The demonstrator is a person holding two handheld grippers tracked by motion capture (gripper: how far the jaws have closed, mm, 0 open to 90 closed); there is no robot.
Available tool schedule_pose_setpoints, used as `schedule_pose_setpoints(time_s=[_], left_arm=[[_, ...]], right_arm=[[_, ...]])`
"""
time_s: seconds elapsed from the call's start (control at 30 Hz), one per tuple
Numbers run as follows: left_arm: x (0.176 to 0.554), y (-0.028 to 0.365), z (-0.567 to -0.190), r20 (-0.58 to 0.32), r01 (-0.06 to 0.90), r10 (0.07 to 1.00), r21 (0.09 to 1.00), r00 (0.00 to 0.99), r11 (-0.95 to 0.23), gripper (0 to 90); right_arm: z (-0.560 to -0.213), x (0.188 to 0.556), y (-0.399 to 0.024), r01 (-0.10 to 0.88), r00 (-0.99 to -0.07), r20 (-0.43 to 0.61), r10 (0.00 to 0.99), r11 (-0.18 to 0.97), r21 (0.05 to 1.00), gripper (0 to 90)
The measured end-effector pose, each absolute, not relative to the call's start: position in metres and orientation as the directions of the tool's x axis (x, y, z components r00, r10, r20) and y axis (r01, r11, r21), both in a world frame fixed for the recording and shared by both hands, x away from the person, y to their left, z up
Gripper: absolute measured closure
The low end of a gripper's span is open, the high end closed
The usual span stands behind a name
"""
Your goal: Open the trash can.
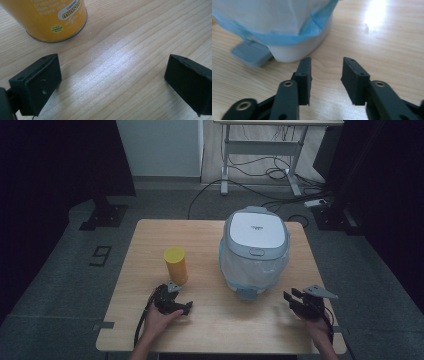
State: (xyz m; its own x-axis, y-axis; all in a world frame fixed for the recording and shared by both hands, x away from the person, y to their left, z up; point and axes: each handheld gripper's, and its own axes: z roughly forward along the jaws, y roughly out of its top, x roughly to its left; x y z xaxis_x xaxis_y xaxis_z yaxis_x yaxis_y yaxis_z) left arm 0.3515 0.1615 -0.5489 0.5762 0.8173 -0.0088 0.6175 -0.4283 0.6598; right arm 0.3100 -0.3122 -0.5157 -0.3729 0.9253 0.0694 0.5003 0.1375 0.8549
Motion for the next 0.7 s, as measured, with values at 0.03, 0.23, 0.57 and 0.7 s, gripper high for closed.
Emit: schedule_pose_setpoints(time_s=[0.03,0.23,0.57,0.7], left_arm=[[0.351,0.161,-0.549,-0.009,0.618,0.817,0.66,0.576,-0.428,0.7],[0.351,0.161,-0.549,-0.009,0.617,0.817,0.66,0.576,-0.428,0.7],[0.351,0.162,-0.549,-0.009,0.617,0.817,0.66,0.577,-0.429,0.7],[0.351,0.161,-0.549,-0.01,0.618,0.818,0.661,0.576,-0.427,0.7]], right_arm=[[-0.513,0.308,-0.313,0.494,-0.375,0.076,0.924,0.13,0.859,62.3],[-0.493,0.297,-0.318,0.455,-0.388,0.084,0.918,0.111,0.884,71.1],[-0.449,0.284,-0.312,0.358,-0.48,0.098,0.872,0.092,0.929,82.9],[-0.425,0.286,-0.304,0.317,-0.521,0.094,0.848,0.089,0.944,85.1]])
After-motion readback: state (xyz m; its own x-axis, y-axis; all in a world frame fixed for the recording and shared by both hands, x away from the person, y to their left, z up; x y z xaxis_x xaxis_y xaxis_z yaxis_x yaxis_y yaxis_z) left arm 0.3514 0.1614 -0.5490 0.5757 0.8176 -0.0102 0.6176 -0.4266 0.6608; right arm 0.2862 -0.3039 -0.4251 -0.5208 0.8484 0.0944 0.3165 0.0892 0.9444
